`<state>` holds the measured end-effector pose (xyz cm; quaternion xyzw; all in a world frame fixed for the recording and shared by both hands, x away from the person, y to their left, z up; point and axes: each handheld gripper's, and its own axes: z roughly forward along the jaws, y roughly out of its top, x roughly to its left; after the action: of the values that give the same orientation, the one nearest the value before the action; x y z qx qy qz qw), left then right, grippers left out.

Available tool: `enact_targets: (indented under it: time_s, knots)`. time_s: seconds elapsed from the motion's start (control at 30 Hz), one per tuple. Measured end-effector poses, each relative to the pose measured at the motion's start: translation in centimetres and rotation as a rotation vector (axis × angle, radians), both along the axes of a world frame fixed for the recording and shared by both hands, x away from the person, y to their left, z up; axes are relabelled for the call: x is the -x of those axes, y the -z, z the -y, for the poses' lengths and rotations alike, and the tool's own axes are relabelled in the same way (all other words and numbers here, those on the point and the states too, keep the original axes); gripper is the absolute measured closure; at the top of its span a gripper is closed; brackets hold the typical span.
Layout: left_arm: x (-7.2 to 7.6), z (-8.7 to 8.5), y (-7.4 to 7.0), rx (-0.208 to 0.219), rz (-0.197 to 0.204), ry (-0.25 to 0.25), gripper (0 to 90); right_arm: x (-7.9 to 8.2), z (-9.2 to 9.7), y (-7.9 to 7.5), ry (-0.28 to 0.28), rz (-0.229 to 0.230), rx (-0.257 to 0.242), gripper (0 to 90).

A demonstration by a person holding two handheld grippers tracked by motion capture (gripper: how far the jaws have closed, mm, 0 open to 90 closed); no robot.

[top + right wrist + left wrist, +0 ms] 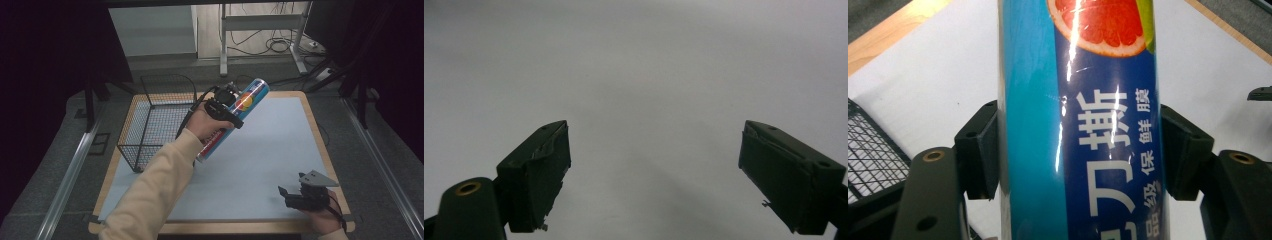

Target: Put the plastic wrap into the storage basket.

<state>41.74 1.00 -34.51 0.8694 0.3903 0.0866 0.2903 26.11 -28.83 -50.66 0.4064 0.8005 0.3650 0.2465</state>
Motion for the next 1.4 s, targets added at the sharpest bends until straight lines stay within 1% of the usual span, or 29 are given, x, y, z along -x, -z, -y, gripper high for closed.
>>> enact_targets:
  time_s: [0.1,0.23,0.33,0.37,0.77,0.87,0.93,0.97,1.17,1.3,1.4]
  knots:
    - [-0.1,-0.2,-0.2,0.002,0.005,-0.001,31.6,0.0,0.0,-0.1,-0.002,0.002,-0.004,13.7]
    - [-0.4,-0.5,-0.6,0.008,0.015,-0.018,31.7,0.0,0.0,0.0,-0.004,0.005,-0.002,13.7]
    - [-0.6,-0.7,-0.9,0.01,0.023,-0.022,31.7,0.0,0.0,0.0,-0.004,0.005,0.0,13.7]
    - [-0.8,-0.8,-1.1,0.002,0.025,-0.017,31.6,0.0,0.0,0.0,-0.003,0.005,-0.001,13.7]
    - [-2.1,-1.3,-2.3,0.01,0.051,-0.042,31.7,0.0,0.1,0.0,0.0,0.001,0.002,13.7]
    - [-2.5,-1.6,-2.7,-0.006,0.06,-0.054,31.7,0.0,0.1,0.1,0.0,0.001,0.001,13.7]
    - [-2.7,-1.9,-3.0,-0.001,0.063,-0.066,31.7,0.0,0.1,0.1,0.001,0.0,0.0,13.7]
    - [-2.9,-2.2,-3.1,-0.007,0.065,-0.067,31.7,-0.1,0.1,0.1,0.001,0.0,-0.001,13.7]
    - [-3.7,-3.4,-3.8,-0.011,0.087,-0.095,31.7,-0.1,0.2,0.1,0.003,0.0,0.0,13.8]
    - [-4.1,-4.2,-4.0,-0.008,0.092,-0.109,31.8,-0.1,0.2,0.1,0.005,-0.002,0.0,13.8]
    - [-4.4,-4.9,-4.0,-0.014,0.095,-0.116,31.7,-0.1,0.2,0.1,0.005,-0.002,0.0,13.7]
